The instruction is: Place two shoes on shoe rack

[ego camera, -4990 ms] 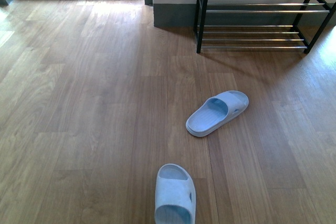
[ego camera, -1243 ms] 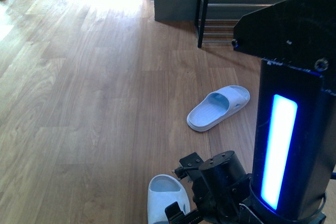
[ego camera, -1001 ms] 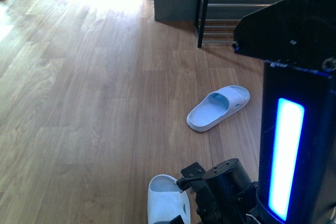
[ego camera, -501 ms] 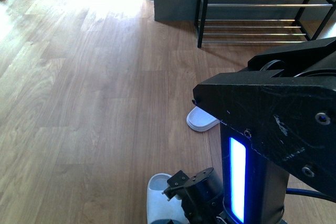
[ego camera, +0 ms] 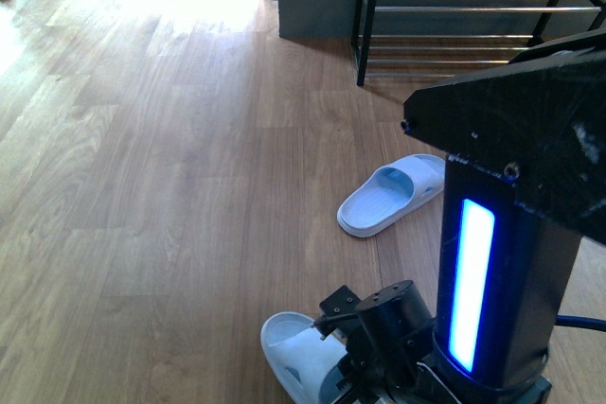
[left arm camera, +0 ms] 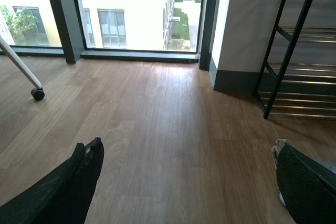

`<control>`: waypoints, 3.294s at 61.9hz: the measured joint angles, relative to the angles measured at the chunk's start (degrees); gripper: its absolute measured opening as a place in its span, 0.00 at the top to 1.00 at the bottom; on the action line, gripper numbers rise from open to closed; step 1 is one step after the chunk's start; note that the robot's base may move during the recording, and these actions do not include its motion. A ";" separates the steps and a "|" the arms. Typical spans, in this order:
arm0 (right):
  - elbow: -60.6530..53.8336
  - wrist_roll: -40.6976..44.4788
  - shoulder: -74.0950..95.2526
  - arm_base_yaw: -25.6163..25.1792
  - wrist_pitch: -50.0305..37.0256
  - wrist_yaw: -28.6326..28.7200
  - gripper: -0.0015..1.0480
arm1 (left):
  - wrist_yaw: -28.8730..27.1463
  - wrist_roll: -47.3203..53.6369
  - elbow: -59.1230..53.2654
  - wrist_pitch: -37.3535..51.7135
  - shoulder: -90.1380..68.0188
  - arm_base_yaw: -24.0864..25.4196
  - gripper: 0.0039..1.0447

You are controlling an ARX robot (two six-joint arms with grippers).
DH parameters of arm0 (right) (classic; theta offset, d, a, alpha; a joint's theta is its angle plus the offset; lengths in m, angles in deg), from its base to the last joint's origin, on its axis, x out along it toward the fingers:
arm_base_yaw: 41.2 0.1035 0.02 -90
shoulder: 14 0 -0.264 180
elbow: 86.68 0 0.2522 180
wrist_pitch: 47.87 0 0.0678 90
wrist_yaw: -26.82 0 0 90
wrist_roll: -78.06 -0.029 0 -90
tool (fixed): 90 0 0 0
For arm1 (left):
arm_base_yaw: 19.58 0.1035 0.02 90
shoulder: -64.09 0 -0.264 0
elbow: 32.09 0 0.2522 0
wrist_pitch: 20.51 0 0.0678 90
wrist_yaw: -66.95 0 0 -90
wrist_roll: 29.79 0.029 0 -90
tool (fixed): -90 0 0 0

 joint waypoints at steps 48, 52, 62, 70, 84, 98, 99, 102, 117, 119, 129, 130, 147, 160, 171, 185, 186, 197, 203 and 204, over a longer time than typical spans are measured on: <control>-37.46 4.50 -44.30 -9.05 -21.24 -3.10 0.98 | 0.02 0.00 0.00 0.00 0.00 0.00 0.09; -41.20 4.50 -49.42 -11.21 -21.66 -3.02 0.98 | 0.02 0.00 0.00 0.00 0.00 0.00 0.09; -46.62 4.37 -58.82 -14.16 -22.40 -3.34 0.98 | 0.04 0.00 0.00 0.00 0.00 0.00 0.09; -46.69 4.37 -58.38 -14.16 -22.43 -3.13 0.98 | 0.02 0.00 0.00 0.00 0.00 0.00 0.09; -46.73 4.39 -58.38 -14.16 -22.43 -3.13 0.98 | 0.02 0.00 0.00 0.00 0.00 0.00 0.09; -46.73 4.37 -58.38 -14.16 -22.43 -3.13 0.98 | 0.02 0.00 0.00 0.00 0.00 0.00 0.09; -46.73 4.37 -58.38 -14.16 -22.43 -3.13 0.98 | 0.02 0.00 0.00 0.00 0.00 0.00 0.09; -46.73 4.37 -58.38 -14.16 -22.43 -3.13 0.98 | 0.02 0.00 0.00 0.00 0.00 0.00 0.09; -46.73 4.37 -58.38 -14.16 -22.43 -3.13 0.98 | 0.04 0.00 0.00 0.00 0.00 0.00 0.09; -46.73 4.37 -58.38 -14.16 -22.43 -3.13 0.98 | 0.02 0.00 0.00 0.00 0.00 0.00 0.09; -46.73 4.37 -58.38 -14.16 -22.43 -3.13 0.98 | 0.04 0.00 0.00 0.00 0.00 0.00 0.09; -46.73 4.37 -58.38 -14.16 -22.43 -3.13 0.98 | 0.02 0.00 0.00 0.00 0.00 0.00 0.09; -46.73 4.37 -58.38 -14.16 -22.43 -3.13 0.98 | 0.02 0.00 0.00 0.00 0.00 0.00 0.09; -46.75 4.37 -58.38 -14.16 -22.43 -3.13 0.98 | 0.02 0.00 0.00 0.00 0.00 0.00 0.09; -46.75 4.39 -58.36 -13.92 -22.43 -2.58 0.98 | -0.15 0.00 0.00 0.00 0.00 0.00 0.09; -46.77 4.39 -58.12 -13.94 -22.43 -2.49 0.98 | -0.07 0.00 0.00 0.00 0.00 0.00 0.09; -46.77 4.39 -58.12 -13.94 -22.43 -2.49 0.98 | -0.07 0.00 0.00 0.00 0.00 0.00 0.09; -46.82 4.39 -58.10 -13.94 -22.43 -2.47 0.98 | -0.02 0.00 0.00 0.00 0.00 0.00 0.09; -46.84 4.39 -58.03 -13.94 -22.43 -2.47 0.98 | -0.04 0.00 0.00 0.00 0.00 0.00 0.09; -46.84 4.39 -58.05 -13.94 -22.43 -2.47 0.98 | -0.02 0.00 0.00 0.00 0.00 0.00 0.09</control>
